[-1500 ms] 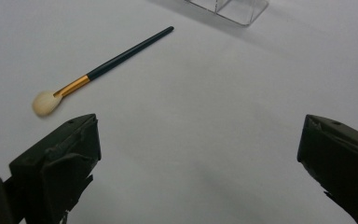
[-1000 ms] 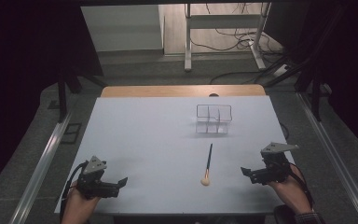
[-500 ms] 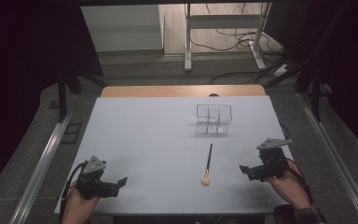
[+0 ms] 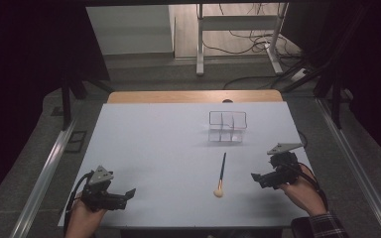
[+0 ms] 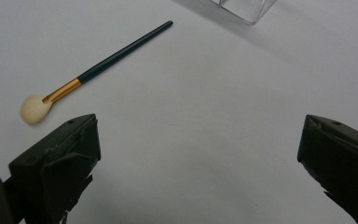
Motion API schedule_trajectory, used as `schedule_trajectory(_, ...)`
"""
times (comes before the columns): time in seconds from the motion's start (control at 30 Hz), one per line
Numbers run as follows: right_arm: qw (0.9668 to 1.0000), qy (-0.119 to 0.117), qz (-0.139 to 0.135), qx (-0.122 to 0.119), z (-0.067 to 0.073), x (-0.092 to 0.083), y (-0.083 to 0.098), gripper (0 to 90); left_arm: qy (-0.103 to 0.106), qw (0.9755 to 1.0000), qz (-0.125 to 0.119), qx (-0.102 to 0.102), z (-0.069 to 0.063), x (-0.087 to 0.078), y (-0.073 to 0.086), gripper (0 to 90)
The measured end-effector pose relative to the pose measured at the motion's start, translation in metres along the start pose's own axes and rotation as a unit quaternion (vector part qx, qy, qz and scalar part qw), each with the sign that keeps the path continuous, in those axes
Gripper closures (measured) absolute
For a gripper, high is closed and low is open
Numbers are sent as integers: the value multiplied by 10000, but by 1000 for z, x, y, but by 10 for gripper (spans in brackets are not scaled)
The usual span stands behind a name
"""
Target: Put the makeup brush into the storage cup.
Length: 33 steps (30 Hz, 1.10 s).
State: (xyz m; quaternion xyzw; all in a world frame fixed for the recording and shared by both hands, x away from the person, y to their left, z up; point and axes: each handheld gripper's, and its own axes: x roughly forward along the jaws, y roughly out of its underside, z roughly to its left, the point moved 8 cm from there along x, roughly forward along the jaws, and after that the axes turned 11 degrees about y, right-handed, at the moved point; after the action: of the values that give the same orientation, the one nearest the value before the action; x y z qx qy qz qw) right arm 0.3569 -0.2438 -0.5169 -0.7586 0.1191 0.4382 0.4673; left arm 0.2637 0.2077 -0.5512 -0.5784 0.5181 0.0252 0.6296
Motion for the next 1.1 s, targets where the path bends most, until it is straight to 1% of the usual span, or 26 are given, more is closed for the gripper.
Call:
schedule_trajectory(0.17,9999,-46,118,-22,1,3,-4,0,0,10000,12,-1,0,1,0,0)
schedule_trajectory(0.27,9997,-45,234,-75,0,5,-5,0,1,10000,41,16,0,1,1,0)
schedule_trajectory(0.33,9996,-40,284,-63,0,6,-6,0,-1,10000,45,20,0,1,1,0)
schedule_trajectory(0.47,9994,-42,326,-62,1,8,-8,0,-3,10000,57,23,0,1,1,0)
schedule_trajectory(0.53,9993,-18,342,-116,1,9,-11,0,-2,10000,59,26,0,1,1,0)
schedule_trajectory(0.67,9994,-19,341,-74,3,11,-16,0,-8,10000,70,28,0,1,1,0)
schedule_trajectory(0.97,9987,-72,501,-92,13,22,-25,0,1,10000,75,19,1,1,2,0)
schedule_trajectory(1.1,9983,-103,539,-170,18,26,-28,0,4,10000,91,20,1,2,2,0)
